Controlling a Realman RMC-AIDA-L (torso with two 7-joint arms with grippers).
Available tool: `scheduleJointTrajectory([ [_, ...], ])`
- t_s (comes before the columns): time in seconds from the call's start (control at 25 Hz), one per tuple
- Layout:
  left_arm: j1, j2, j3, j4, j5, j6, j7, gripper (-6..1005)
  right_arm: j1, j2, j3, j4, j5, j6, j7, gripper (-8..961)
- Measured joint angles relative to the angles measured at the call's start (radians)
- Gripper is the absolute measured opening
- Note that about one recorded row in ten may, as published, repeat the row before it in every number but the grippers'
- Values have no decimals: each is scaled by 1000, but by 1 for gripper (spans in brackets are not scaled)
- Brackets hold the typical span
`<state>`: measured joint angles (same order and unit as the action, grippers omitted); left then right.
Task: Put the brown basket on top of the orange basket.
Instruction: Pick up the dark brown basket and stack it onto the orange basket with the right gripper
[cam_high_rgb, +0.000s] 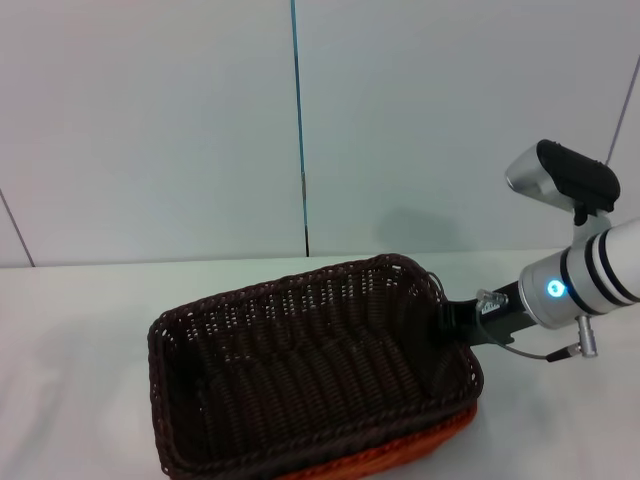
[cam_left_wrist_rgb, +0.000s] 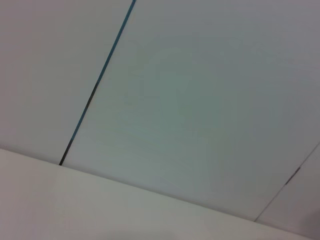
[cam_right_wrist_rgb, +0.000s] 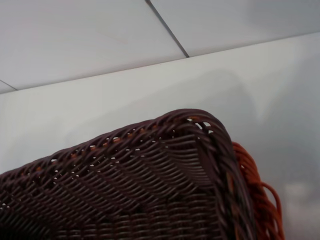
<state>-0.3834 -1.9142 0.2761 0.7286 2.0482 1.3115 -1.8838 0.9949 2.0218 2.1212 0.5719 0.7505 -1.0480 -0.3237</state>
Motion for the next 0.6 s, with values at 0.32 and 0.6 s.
scheduleJointTrajectory([
  [0.32, 0, 0, -1, 0, 11, 0, 0, 854, 1, 0, -1, -5, 1, 2, -5, 155],
  [0.6, 0, 0, -5, 2, 13, 6, 0, 854, 0, 0, -1, -4, 3, -4, -17, 218],
])
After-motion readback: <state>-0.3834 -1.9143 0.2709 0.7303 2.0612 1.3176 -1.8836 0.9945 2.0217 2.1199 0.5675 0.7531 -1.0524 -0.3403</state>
